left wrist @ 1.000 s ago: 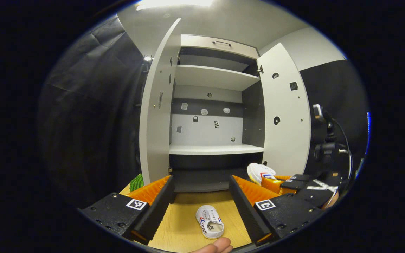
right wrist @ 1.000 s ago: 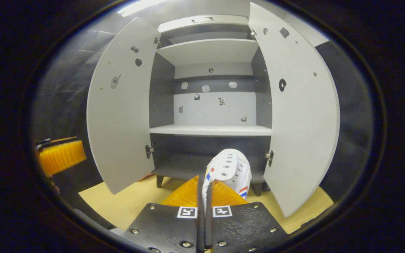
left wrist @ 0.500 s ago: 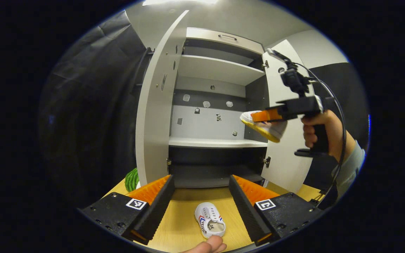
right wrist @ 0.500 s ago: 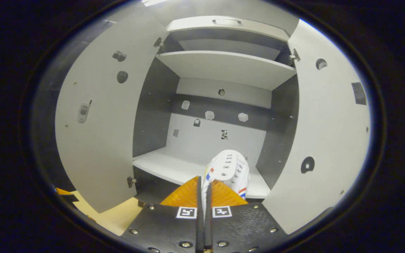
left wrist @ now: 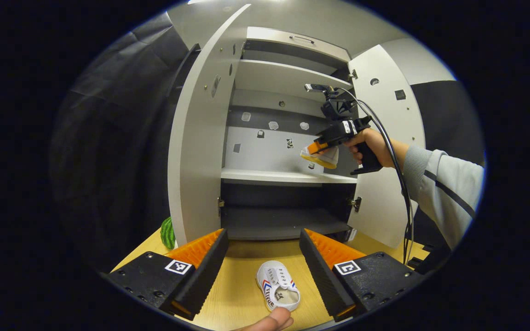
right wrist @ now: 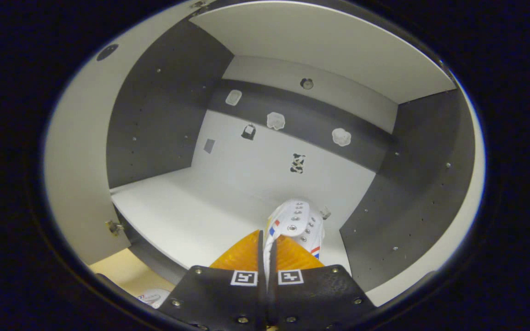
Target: Grab one shoe with the right hand and put it into the shoe cabinet, grab the other shoe with the left hand and put it into the shoe cabinet; then close the right door with the right hand and the left door with the left hand.
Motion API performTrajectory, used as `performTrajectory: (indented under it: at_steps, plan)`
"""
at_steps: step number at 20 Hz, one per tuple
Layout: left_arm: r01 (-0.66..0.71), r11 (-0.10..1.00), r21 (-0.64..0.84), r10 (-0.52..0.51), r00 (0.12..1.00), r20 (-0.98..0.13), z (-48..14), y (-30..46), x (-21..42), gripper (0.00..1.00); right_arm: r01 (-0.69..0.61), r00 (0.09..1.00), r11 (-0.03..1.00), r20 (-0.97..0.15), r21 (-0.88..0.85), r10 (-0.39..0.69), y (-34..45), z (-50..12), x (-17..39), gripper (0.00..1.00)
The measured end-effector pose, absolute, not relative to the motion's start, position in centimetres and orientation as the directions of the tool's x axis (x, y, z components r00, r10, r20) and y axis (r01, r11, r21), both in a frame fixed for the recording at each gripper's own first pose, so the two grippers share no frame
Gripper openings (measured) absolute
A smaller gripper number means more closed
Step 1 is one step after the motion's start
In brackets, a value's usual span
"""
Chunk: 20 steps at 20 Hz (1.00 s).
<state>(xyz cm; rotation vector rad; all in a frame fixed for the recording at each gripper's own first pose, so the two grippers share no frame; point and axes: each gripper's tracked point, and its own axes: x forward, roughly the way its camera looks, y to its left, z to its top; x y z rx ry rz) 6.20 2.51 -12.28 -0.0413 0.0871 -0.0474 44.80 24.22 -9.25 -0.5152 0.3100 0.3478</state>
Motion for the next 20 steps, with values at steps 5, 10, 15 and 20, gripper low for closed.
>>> performTrajectory:
  at_steps: [5, 10, 15, 20]
  plan:
    - [0.038, 0.999, -0.029, -0.042, 0.988, -0.15, -14.5, 2.2, 7.9, 0.96, -0.415, 0.866, 0.75, -0.476, -0.514, 0.153, 23.4, -13.7, 48.5, 0.02]
    - [0.05, 0.998, -0.028, -0.054, 0.984, -0.172, -15.1, 1.5, 8.8, 0.97, -0.375, 0.894, 0.762, -0.422, -0.528, 0.148, 23.3, -12.6, 49.1, 0.1]
    - [0.037, 0.999, -0.025, -0.041, 0.983, -0.181, -15.4, 1.6, 8.8, 0.97, -0.349, 0.919, 0.75, -0.363, -0.562, 0.155, 22.8, -11.7, 45.9, 0.69]
    - [0.021, 1.0, -0.009, -0.022, 0.982, -0.189, -15.1, 1.7, 8.0, 0.97, -0.322, 0.938, 0.783, -0.295, -0.532, 0.185, 22.3, -8.5, 39.2, 0.9]
